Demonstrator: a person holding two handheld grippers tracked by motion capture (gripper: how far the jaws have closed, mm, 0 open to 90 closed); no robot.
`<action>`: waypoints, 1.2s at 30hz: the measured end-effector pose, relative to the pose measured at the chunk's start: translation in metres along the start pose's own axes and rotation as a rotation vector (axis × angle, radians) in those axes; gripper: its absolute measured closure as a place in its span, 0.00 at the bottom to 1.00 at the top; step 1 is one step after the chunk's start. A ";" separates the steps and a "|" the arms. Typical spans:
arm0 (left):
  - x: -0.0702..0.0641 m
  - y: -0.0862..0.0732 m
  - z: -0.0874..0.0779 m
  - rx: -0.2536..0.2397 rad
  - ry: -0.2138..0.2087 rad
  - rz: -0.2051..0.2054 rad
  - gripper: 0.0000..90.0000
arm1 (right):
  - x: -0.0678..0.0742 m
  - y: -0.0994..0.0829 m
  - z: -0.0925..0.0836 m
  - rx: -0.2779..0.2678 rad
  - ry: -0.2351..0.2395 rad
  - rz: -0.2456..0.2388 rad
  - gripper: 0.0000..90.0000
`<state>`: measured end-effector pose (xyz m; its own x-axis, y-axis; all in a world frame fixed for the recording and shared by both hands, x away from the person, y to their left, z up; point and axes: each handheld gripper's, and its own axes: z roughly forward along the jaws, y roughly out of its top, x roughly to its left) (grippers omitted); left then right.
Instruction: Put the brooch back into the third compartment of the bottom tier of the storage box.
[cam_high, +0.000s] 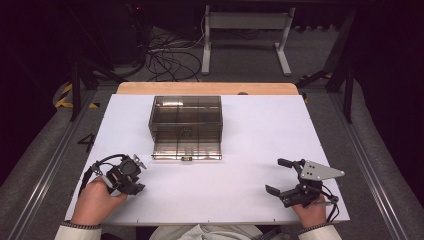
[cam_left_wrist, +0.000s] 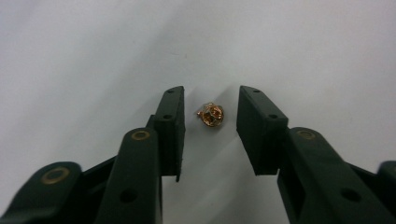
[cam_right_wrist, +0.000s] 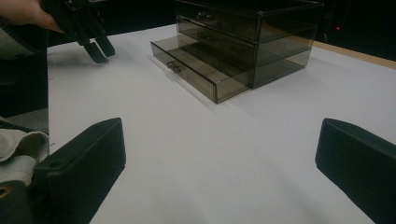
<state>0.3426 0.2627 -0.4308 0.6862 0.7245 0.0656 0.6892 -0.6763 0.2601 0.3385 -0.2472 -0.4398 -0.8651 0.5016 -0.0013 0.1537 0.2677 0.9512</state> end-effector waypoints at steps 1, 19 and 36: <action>0.000 0.000 0.001 0.006 0.005 0.005 0.72 | 0.000 0.000 0.000 0.000 0.000 -0.001 0.03; -0.004 0.001 0.001 0.009 0.004 0.024 0.86 | 0.000 0.000 -0.001 -0.003 0.002 0.001 0.03; 0.005 -0.008 -0.025 -0.255 -0.026 -0.022 0.86 | -0.001 0.000 0.000 -0.003 0.001 0.004 0.03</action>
<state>0.3346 0.2750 -0.4086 0.6795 0.7329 0.0334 0.6256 -0.6026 0.4956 0.3390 -0.2477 -0.4402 -0.8649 0.5019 0.0029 0.1558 0.2629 0.9522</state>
